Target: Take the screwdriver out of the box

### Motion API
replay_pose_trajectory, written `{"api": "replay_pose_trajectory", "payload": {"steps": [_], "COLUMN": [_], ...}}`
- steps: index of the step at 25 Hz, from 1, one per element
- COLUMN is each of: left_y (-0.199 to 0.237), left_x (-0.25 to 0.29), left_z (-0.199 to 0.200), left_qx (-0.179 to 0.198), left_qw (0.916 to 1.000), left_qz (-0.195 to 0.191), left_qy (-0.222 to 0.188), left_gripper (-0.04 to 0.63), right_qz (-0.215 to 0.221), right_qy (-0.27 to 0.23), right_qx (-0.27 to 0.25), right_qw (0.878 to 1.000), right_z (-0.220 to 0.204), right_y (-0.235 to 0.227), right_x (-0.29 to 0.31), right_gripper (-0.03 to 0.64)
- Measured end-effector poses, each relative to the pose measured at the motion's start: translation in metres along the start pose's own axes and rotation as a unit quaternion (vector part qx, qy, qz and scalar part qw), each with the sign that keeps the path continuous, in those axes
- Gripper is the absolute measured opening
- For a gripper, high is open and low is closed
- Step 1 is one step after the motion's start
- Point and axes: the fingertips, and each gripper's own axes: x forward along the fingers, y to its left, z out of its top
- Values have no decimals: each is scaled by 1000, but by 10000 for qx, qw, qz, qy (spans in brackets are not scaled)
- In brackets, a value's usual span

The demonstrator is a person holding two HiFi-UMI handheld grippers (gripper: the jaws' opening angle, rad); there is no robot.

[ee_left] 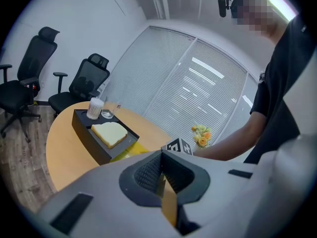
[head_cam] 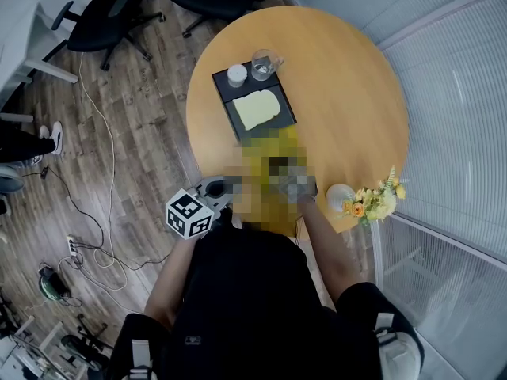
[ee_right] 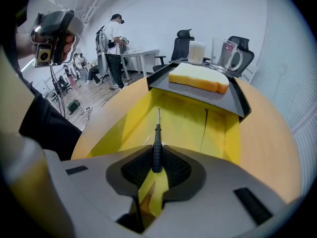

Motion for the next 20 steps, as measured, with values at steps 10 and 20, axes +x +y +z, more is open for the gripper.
{"api": "replay_pose_trajectory", "payload": {"steps": [10,20], "left_y": [-12,-33], "left_x": [0,6], "left_z": [4,0], "left_qx": [161,338], "left_qw": [9999,9993], "left_qz": [-49,-135], "left_qy": [26,94], "left_gripper": [6,6], "right_qz": [-171,-436], "right_qy": [-518,-1040], "right_qx": [285,440], "right_qw": [9981,9927], "right_z": [14,9], "right_y": [4,10], "right_x": [-27,-64], "right_gripper": [61,61]}}
